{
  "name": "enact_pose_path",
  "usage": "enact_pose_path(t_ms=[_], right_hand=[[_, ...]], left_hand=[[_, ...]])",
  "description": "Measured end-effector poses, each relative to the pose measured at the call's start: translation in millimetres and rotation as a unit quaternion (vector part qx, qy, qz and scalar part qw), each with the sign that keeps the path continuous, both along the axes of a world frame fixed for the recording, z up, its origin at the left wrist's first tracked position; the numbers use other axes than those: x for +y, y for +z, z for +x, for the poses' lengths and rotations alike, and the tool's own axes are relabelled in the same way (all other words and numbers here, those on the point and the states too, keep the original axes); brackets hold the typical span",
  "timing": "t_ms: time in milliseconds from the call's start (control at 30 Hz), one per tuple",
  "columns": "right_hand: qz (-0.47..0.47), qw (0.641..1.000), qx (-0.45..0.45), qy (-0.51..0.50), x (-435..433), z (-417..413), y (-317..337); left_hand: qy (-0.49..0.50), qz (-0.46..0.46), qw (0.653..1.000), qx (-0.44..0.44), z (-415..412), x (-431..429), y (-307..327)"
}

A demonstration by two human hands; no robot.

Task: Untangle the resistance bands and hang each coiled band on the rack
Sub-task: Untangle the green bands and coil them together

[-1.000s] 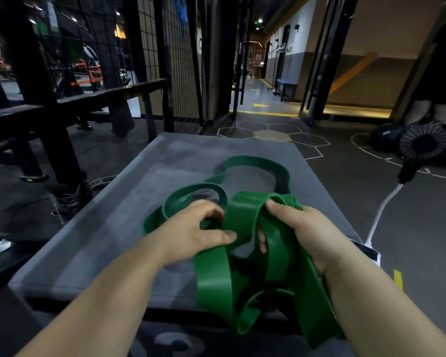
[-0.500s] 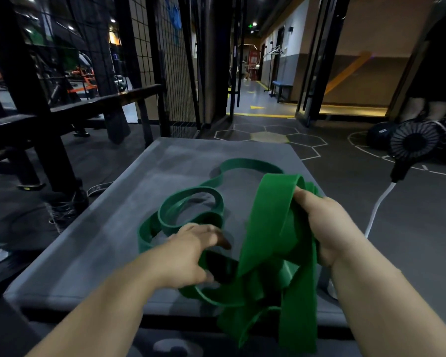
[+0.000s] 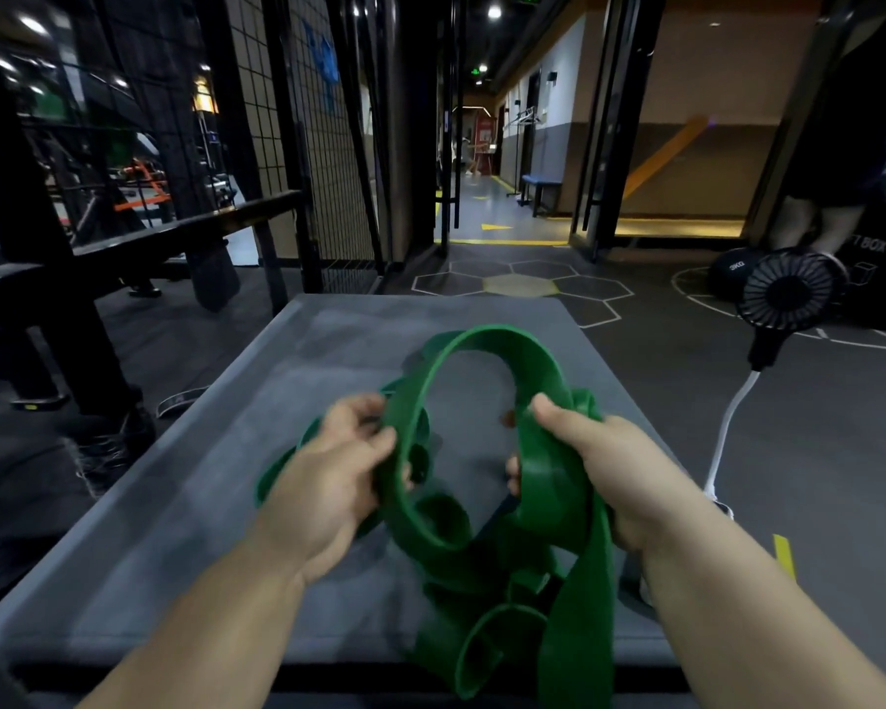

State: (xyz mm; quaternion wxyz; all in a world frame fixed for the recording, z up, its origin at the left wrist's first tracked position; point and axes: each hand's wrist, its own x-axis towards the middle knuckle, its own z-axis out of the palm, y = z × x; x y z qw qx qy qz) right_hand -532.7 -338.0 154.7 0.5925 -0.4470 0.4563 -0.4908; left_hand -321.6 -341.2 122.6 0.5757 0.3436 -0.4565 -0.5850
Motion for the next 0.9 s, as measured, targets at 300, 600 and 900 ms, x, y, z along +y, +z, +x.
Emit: enact_pose_path(t_ms=[300,600,900], right_hand=[[-0.011,0.964,-0.020,0.266,2,-1,-18],[-0.010,0.887,-0.096,0.452,12,-1,-20],[-0.092,0.819,-0.201,0.530,7,-1,-21]], left_hand=[[0.035,-0.112,0.986,-0.123,16,1,17],[-0.028,-0.099,0.989,-0.103,41,1,20],[-0.068,0.086,0.984,-0.139,40,-8,-2]])
